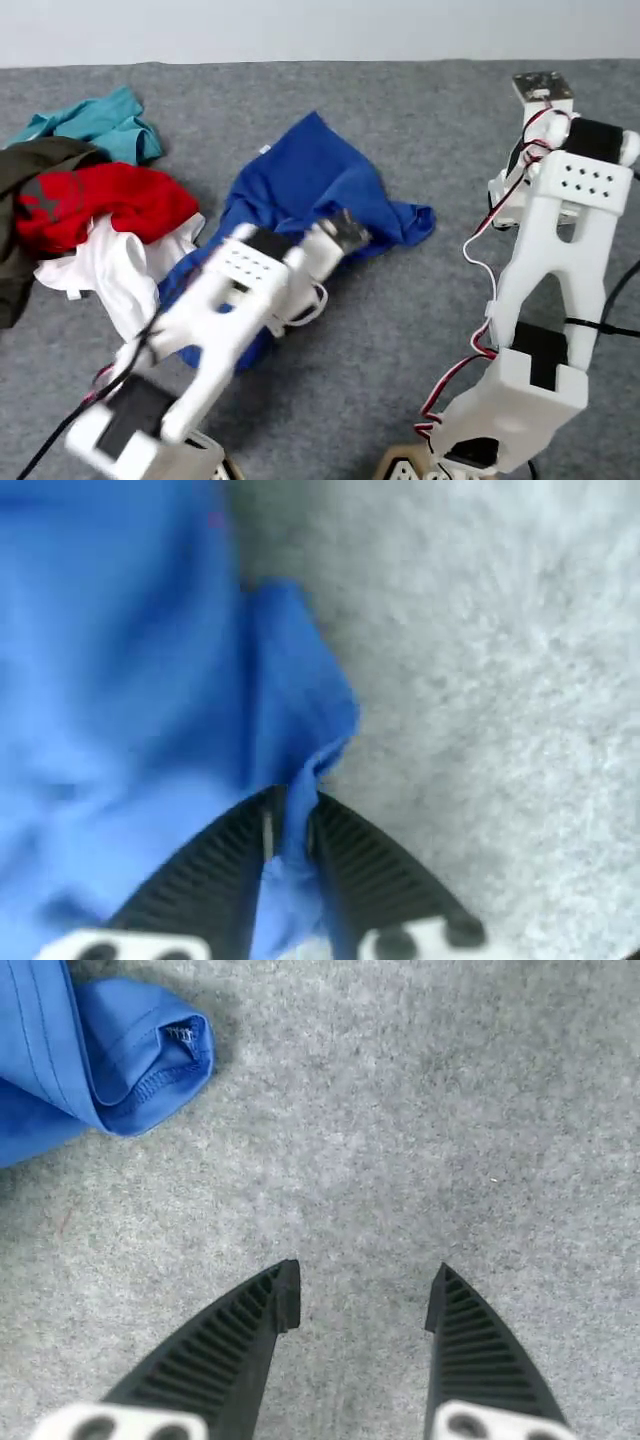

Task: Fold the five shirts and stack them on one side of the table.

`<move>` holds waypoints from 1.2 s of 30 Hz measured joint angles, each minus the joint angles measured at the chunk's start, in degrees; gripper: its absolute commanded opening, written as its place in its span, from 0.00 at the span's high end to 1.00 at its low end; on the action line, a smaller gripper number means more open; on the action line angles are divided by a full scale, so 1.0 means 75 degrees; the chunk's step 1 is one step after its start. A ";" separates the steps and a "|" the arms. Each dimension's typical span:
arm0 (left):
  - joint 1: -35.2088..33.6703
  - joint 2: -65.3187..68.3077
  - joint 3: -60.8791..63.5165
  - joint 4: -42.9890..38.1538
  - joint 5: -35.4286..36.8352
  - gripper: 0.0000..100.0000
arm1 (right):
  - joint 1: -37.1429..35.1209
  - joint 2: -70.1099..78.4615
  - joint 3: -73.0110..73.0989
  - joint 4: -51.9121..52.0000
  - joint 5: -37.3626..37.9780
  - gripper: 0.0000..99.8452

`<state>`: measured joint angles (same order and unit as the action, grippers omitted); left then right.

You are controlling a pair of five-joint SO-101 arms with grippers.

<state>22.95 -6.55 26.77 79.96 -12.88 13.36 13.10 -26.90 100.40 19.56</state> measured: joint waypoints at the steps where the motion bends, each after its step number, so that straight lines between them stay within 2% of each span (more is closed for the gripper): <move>1: -0.0188 -0.0410 -0.0117 0.0105 0.0000 1.00 | 0.0000 0.0000 0.0000 0.0000 0.0000 0.78; 6: -0.1242 -0.2391 -0.0481 0.0680 -0.0035 1.00 | -0.0035 0.0000 0.0000 0.0000 0.0000 0.78; 11: -0.2708 -0.3634 -0.0504 0.1418 -0.0035 1.00 | -0.0469 0.0000 0.0000 0.0000 0.0000 0.78; 21: -0.5134 -0.5134 -0.0504 0.1829 -0.0035 1.00 | -0.2368 0.0000 0.0047 0.0000 0.0000 0.78; 27: -0.6459 -0.5240 -0.0504 0.1829 -0.0035 1.00 | -0.3528 0.0000 0.1008 0.0000 0.0211 0.78; 31: -0.6951 -0.5251 -0.0328 0.1829 -0.0035 1.00 | -0.4161 0.0000 0.1782 0.0000 0.0305 0.78; 36: -0.7045 -0.5263 0.0117 0.1829 -0.0035 1.00 | -0.4958 0.0000 0.2508 0.0000 0.0914 0.78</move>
<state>-29.89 -46.02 27.65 93.67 -13.14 -23.82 13.10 -8.09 100.40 26.42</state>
